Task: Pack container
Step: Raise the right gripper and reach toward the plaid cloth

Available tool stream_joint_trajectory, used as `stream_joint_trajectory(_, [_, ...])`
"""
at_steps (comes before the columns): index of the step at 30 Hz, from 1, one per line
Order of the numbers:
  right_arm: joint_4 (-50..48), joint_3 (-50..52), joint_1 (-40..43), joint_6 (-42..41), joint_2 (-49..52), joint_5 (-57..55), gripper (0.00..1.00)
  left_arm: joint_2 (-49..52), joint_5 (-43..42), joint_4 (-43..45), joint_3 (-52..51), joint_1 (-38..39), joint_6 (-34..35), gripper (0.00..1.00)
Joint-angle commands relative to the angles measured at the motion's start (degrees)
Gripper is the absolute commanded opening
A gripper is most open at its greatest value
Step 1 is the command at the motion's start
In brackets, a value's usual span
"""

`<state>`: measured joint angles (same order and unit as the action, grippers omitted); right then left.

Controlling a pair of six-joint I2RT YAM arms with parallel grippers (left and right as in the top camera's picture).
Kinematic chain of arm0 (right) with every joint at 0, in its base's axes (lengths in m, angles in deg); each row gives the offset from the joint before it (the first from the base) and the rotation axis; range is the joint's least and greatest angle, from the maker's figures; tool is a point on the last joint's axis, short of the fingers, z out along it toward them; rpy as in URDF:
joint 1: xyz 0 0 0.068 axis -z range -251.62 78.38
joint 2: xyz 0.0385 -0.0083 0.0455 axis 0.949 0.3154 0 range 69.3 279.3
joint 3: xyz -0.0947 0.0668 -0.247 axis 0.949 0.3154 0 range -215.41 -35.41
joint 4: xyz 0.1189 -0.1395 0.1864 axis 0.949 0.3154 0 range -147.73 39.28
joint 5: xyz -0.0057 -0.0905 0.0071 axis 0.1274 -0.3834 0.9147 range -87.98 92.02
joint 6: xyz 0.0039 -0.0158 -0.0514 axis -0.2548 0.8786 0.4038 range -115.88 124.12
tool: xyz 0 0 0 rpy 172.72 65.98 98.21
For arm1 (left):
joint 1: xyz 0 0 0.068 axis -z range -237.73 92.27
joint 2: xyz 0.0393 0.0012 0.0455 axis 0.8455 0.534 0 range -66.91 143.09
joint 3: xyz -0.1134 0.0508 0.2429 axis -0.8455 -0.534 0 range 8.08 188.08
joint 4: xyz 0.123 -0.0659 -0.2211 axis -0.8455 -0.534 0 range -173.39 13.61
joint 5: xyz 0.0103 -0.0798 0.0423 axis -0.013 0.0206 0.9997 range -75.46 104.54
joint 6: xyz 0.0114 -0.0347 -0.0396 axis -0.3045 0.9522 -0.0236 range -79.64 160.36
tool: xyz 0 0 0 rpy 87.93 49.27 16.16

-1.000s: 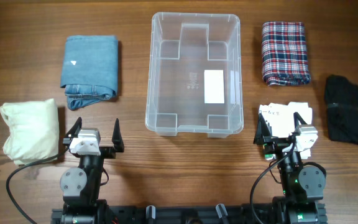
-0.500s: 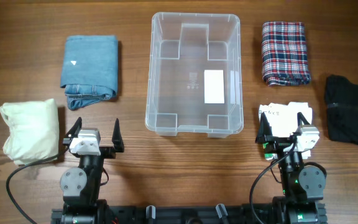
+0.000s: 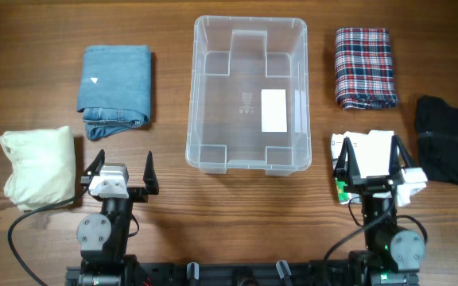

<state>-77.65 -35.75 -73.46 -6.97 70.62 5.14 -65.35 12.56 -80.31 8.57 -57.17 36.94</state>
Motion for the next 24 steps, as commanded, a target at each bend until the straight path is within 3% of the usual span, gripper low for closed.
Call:
stream_joint_trajectory(1, [-8.94, -0.31, -0.35, -0.2, 0.04, 8.61, 1.0, 0.13, 0.13, -0.44, -0.17, -0.46, -0.83, 1.0])
stream_joint_trajectory(6, [-9.62, -7.15, -0.33, 3.61, 5.51, 8.59, 1.0, 0.13, 0.13, -0.44, -0.17, -0.46, -0.83, 1.0])
stream_joint_trajectory(12, [-0.26, -28.17, -0.33, 10.29, 30.42, 8.7, 1.0, 0.13, 0.13, -0.44, -0.17, -0.46, -0.83, 1.0])
stream_joint_trajectory(16, [20.33, -52.28, -0.02, 16.94, 52.28, 6.29, 1.0, 0.13, 0.13, -0.44, -0.17, -0.46, -0.83, 1.0])
stream_joint_trajectory(20, [40.68, -74.86, 3.54, 16.96, 69.68, 7.74, 1.0, 0.13, 0.13, -0.44, -0.17, -0.46, -0.83, 1.0])
stream_joint_trajectory(24, [53.44, -90.84, 8.28, 15.65, 83.8, 11.96, 1.0, 0.13, 0.13, -0.44, -0.17, -0.46, -0.83, 1.0])
